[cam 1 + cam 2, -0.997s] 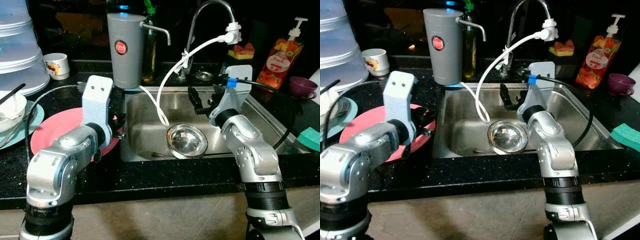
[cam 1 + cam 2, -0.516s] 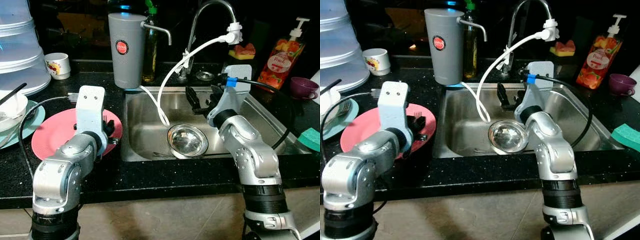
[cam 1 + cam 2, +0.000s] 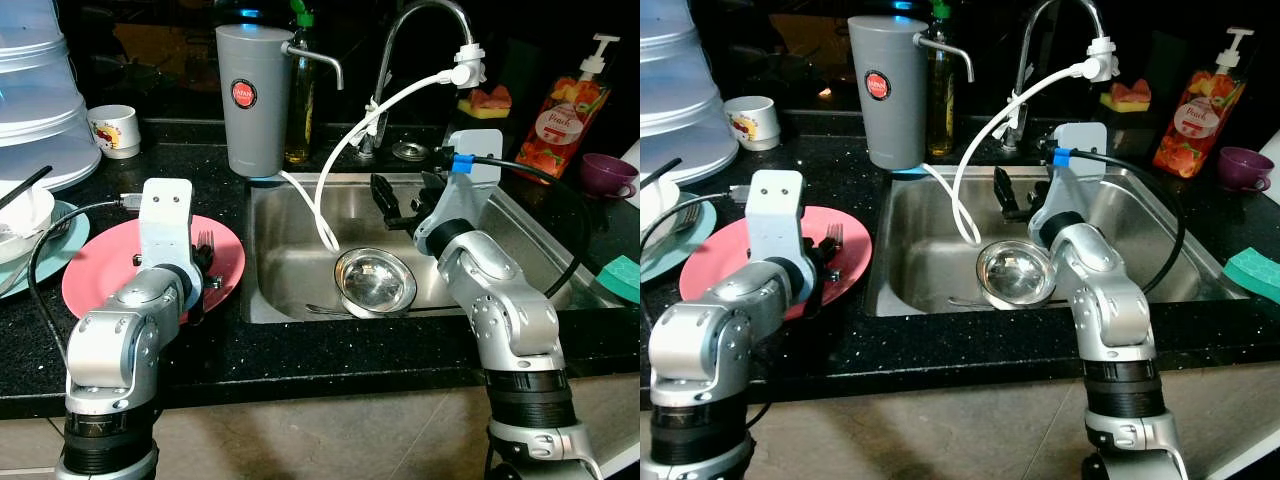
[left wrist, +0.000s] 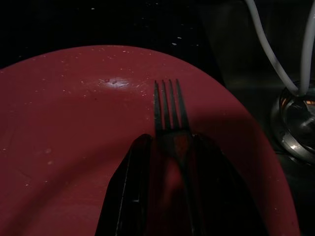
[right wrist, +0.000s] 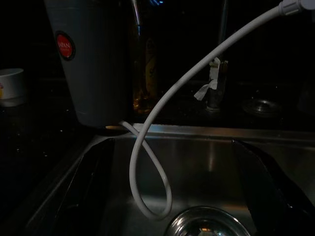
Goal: Kitchen organization
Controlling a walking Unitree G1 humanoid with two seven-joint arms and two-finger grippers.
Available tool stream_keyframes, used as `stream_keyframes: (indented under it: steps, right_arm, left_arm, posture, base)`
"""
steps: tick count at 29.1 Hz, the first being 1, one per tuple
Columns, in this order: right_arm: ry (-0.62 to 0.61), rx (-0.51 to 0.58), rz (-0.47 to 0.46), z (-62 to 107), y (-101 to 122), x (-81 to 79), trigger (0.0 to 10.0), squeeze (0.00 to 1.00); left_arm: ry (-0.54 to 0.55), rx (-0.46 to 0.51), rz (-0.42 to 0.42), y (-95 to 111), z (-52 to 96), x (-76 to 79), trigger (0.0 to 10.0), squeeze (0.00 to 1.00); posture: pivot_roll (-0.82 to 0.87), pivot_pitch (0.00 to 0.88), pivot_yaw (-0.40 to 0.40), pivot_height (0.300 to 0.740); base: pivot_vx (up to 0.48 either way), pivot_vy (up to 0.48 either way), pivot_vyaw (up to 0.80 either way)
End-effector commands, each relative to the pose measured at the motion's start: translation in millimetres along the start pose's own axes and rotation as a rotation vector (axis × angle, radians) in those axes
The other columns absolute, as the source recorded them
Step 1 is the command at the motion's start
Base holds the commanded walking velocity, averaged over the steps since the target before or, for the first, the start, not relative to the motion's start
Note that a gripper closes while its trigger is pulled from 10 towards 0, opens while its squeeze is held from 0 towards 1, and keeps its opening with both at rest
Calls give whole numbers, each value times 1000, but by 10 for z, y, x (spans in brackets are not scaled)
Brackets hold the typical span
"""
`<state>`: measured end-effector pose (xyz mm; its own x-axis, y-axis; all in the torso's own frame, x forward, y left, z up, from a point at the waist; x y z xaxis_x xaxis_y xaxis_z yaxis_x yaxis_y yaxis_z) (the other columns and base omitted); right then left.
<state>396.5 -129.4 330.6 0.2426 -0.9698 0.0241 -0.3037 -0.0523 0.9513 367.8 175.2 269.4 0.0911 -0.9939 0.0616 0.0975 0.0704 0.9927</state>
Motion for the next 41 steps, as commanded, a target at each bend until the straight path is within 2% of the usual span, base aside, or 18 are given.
stream_keyframes:
  steps: [1, 9, 10, 11, 12, 13, 14, 16, 17, 18, 19, 31, 36, 40, 41]
  right_arm:
    - [3, -9, -8, 22, -25, -9, 10000, 0]
    - [3, -12, -8, 25, -26, -10, 10000, 0]
    - [4, -12, -7, 25, -26, -11, 10000, 0]
    - [4, -12, -8, 24, -26, -13, 10000, 0]
    - [5, -12, -9, 25, -26, -14, 10000, 0]
    - [5, -12, -9, 25, -29, -16, 10000, 0]
    - [6, -13, -10, 25, -33, -18, 10000, 0]
    - [6, -13, -11, 24, -33, -20, 10000, 0]
    - [6, -12, -11, 25, -33, -22, 10000, 0]
    - [6, -12, -11, 25, -34, -23, 10000, 0]
    - [6, -12, -11, 25, -34, -24, 10000, 0]
    - [3, -13, -15, 27, -37, -22, 10000, 0]
    - [1, -12, -16, 21, -31, -15, 10000, 0]
    - [3, -9, -22, 20, -25, -19, 10000, 0]
    - [4, -8, -24, 21, -22, -21, 10000, 0]
  left_arm:
    - [1, -11, 1, -34, -18, 17, 10000, 0]
    - [8, -51, -11, -158, 4, 42, 10000, 0]
    - [8, -58, -11, -178, 7, 46, 8627, 0]
    - [7, -65, -9, -194, 9, 48, 7843, 0]
    - [7, -68, -9, -203, 10, 49, 7843, 0]
    - [12, -73, -10, -218, 9, 43, 6863, 0]
    - [21, -80, -9, -238, 5, 28, 4353, 0]
    - [32, -81, -10, -243, 3, 11, 3373, 0]
    - [36, -81, -12, -244, 3, 4, 3373, 0]
    - [44, -81, -11, -246, 3, -9, 2627, 0]
    - [50, -81, -10, -247, 3, -19, 0, 0]
    - [86, -18, -7, -129, 16, -77, 0, 0]
    - [76, 102, -16, 117, 30, -57, 0, 0]
    - [92, 151, -27, 235, 34, -97, 0, 0]
    - [96, 162, -25, 264, 36, -114, 1686, 0]
  posture:
    - [76, 164, -69, 740]
    - [76, 164, -69, 740]
    - [76, 164, -69, 740]
    - [76, 164, -69, 740]
    - [76, 164, -69, 740]
    - [77, 157, -68, 740]
    - [77, 157, -68, 740]
    - [77, 157, -68, 740]
    - [79, 155, -67, 740]
    - [79, 155, -67, 740]
    - [79, 155, -67, 740]
    - [79, 154, -67, 740]
    - [79, 161, -67, 740]
    - [77, 162, -67, 740]
    - [77, 162, -67, 740]
  base:
    - [0, 0, 0]
    - [0, 0, 0]
    - [0, 0, 0]
    - [0, 0, 0]
    - [0, 0, 0]
    - [0, 0, 0]
    - [0, 0, 0]
    - [0, 0, 0]
    - [0, 0, 0]
    - [0, 0, 0]
    - [0, 0, 0]
    - [0, 0, 0]
    - [0, 0, 0]
    - [0, 0, 0]
    - [0, 0, 0]
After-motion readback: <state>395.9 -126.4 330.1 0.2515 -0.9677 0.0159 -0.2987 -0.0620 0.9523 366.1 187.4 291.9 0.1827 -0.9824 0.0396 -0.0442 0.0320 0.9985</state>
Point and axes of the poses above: a point about 5 cm out from each wrist's last joint towards the gripper, its own z axis pointing back from the gripper into the wrist, its own y axis along the axis of the wrist's last joint, x = y × z, the point moved 5 cm from there along -z, pointing out of the wrist towards the gripper, and after that the axes turned 3 degrees about z, right-handed, at the moved point
